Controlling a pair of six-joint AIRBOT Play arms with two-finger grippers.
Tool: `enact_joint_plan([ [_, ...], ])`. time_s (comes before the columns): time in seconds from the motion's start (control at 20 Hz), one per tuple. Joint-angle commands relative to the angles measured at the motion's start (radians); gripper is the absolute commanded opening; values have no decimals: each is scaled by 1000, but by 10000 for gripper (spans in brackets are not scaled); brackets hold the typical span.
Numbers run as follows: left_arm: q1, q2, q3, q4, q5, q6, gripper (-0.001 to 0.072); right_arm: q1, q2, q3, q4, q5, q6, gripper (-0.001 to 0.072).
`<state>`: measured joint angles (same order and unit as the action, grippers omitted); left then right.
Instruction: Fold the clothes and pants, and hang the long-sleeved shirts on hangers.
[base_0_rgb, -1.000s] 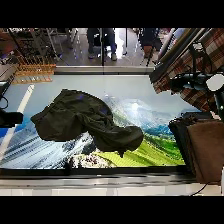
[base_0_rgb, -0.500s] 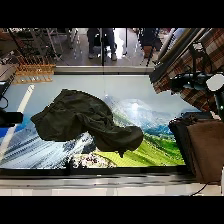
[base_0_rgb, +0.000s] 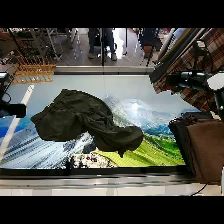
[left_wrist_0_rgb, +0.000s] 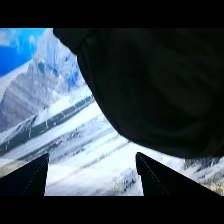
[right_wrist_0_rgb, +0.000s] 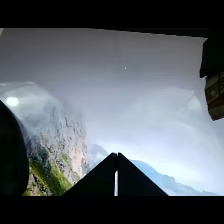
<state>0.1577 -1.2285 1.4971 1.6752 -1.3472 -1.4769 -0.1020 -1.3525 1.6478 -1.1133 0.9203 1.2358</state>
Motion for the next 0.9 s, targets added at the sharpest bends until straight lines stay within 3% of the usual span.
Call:
enact_joint_plan([
  [0.0,47,-40,0,-25,229,-136,582,1,13,1,105,64,43,27],
  [0.05,84,-61,0,-87,251,-190,582,1,17,1,100,77,43,27],
  [0.1,126,-88,-1,-183,250,-193,583,1,18,1,103,96,42,22],
  [0.2,222,-166,-1,-384,217,-167,655,-2,18,0,77,191,3,24],
  [0.25,270,-214,-1,-463,190,-150,655,-5,18,-11,37,255,-51,92],
  [0.3,312,-259,0,-525,169,-136,655,-27,18,-36,-2,319,-51,418],
  [0.35,350,-309,0,-585,147,-110,655,-63,18,-74,-5,378,-31,699],
  [0.4,374,-355,0,-631,134,-101,655,-114,18,-132,14,423,-16,680],
  [0.5,393,-447,0,-676,132,-101,654,-203,18,-267,82,484,-22,575],
  [0.6,388,-527,0,-702,159,-98,655,-229,18,-406,158,511,-96,568],
  [0.85,351,-638,1,-853,300,-51,647,-142,14,-641,192,298,-153,569],
])
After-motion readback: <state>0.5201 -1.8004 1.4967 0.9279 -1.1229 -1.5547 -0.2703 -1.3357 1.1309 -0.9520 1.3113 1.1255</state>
